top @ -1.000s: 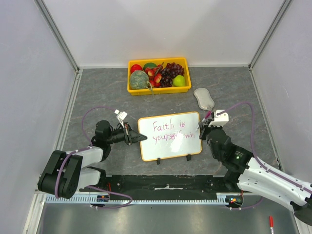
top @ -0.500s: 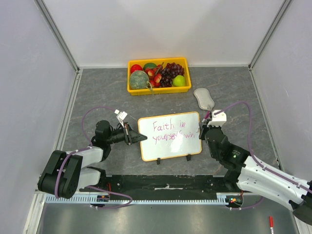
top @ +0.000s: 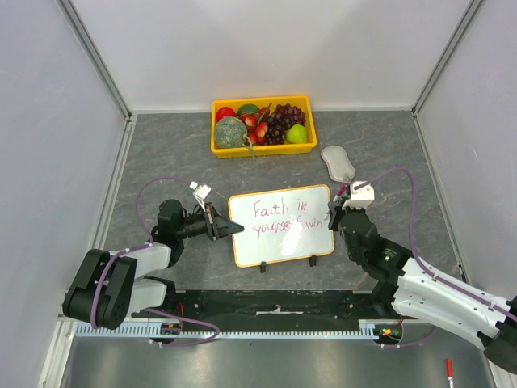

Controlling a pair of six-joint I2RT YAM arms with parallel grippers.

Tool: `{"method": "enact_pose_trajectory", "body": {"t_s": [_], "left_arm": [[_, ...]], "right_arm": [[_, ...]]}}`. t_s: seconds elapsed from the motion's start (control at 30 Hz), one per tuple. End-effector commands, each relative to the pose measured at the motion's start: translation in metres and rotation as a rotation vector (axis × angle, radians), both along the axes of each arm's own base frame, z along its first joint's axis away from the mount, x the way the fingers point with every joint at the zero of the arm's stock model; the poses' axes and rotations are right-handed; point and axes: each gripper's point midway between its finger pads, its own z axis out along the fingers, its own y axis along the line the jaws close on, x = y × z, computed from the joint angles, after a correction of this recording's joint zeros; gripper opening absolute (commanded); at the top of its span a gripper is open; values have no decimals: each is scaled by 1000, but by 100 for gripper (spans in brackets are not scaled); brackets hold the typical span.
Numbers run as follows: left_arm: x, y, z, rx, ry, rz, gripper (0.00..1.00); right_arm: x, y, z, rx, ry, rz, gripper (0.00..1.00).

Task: Write a sentence on the whiteboard

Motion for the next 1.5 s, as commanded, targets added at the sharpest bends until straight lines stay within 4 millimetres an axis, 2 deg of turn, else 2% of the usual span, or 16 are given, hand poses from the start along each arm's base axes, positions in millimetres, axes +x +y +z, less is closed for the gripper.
{"method": "enact_pose_trajectory", "body": {"t_s": [0.0, 0.37, 0.6, 0.83, 1.13, 1.47], "left_arm": [[16, 6, -7, 56, -75, 60, 2], [17, 6, -7, 56, -76, 62, 2], [16, 6, -8, 57, -72, 62, 2], [16, 6, -7, 56, -73, 61, 2], [16, 6, -7, 56, -76, 60, 2], [16, 6, -7, 57, -73, 63, 2]], "right_arm": [[0, 6, 2, 33, -13, 26, 0], [-7, 0, -17, 15, 30, 27, 0], [-11, -12, -18, 9, 33, -16, 0], [-13, -13, -24, 1, 52, -15, 0], [-15, -4, -25, 31, 61, 29, 0], [-12, 10, -10, 94, 41, 62, 0]]}}
